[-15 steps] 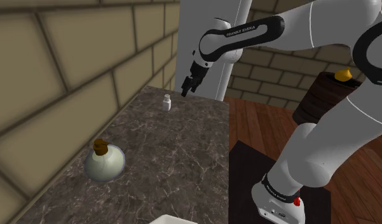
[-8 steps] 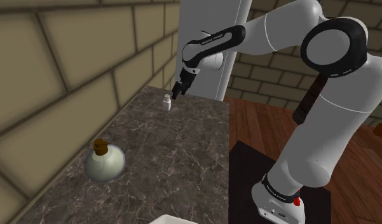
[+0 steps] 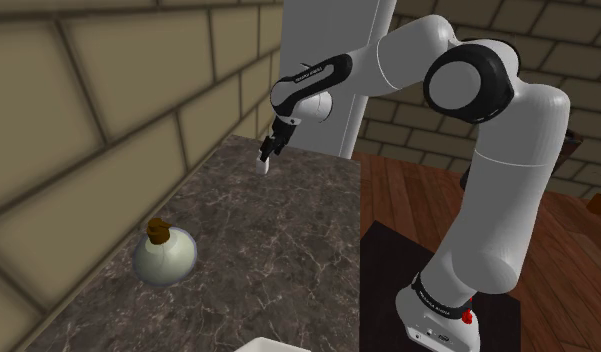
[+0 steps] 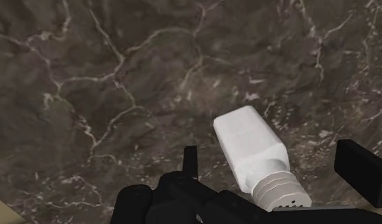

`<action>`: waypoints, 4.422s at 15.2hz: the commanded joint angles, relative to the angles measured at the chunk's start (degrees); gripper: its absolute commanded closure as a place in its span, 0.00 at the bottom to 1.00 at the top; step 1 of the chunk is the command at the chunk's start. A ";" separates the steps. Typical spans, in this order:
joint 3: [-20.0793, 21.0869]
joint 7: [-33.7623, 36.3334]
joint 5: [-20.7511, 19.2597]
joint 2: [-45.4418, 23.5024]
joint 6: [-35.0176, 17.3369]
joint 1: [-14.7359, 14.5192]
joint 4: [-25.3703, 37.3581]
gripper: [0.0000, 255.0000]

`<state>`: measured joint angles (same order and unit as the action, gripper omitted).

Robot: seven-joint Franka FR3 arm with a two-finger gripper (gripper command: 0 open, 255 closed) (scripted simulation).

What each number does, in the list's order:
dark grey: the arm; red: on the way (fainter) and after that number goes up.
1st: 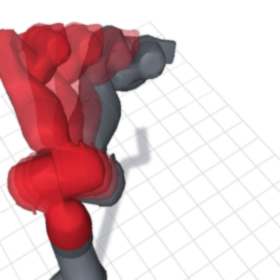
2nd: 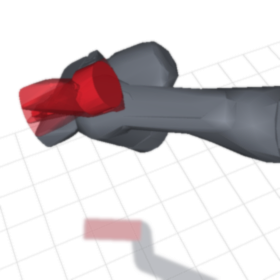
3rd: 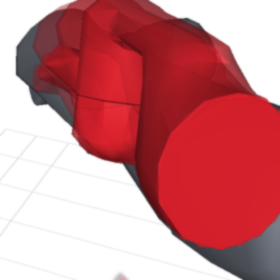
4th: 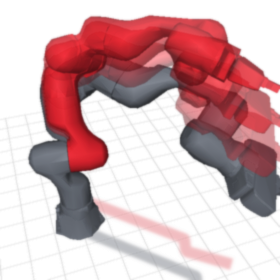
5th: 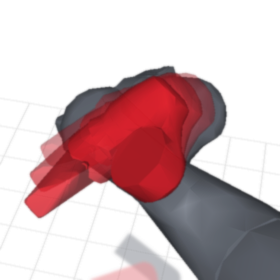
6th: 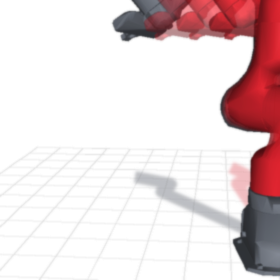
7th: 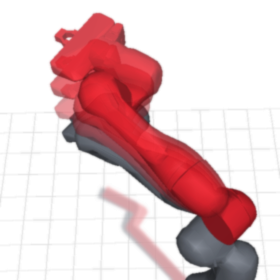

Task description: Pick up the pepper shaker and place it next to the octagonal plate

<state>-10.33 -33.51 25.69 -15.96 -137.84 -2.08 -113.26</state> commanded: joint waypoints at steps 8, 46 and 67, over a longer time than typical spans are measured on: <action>0.74 -0.85 1.38 -2.64 -2.30 -0.04 0.32 0.00; -1.43 7.04 -5.74 6.01 13.06 -0.96 8.16 1.00; 5.64 22.45 -12.80 34.17 9.33 -6.43 -19.85 1.00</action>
<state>-5.22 -11.90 13.12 16.16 -128.24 -8.37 -130.98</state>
